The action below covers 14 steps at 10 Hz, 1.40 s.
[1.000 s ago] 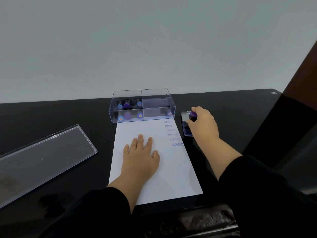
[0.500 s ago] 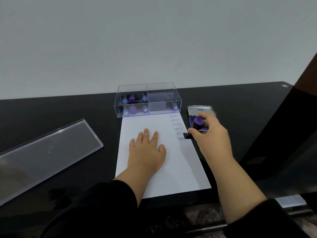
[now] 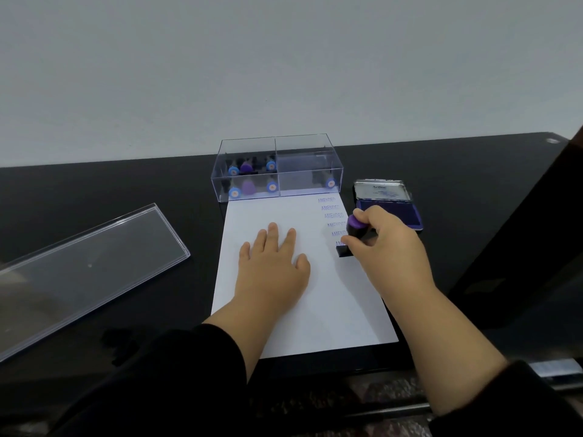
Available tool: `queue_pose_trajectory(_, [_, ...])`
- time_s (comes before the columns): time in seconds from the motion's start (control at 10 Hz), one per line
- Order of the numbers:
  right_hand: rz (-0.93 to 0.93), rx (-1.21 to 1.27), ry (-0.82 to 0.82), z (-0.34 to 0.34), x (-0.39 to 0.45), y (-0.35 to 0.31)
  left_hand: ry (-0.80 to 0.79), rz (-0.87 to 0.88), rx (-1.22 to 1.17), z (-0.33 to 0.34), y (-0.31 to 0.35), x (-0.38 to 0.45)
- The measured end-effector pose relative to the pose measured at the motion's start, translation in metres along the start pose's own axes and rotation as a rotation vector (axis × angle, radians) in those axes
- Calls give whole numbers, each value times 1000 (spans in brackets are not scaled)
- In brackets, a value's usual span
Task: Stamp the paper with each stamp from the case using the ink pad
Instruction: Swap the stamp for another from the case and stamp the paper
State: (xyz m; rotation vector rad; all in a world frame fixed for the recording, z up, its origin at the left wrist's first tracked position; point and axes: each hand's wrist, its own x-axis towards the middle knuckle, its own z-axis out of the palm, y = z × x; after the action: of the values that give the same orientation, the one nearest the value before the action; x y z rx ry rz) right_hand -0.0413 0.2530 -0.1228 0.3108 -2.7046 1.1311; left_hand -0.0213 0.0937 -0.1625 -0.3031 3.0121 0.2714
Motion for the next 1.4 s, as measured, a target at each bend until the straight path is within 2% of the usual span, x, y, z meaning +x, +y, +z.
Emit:
queue_pose_trajectory(0.5, [-7,-52,-36,7,0,2,-11,1,-1,-2,1,-2])
queue_pose_trajectory(1.1, [-39,-36,44,15,-4,6,4,6,-4,-1,0,-2])
queue_pose_trajectory(1.2, [-26,11,42,14,-4,8,9,6,-10,-1,-1,-1])
queue_pose_trajectory(1.4, [105,371,227,-9,6,8,29,8,-32,1,0,-3])
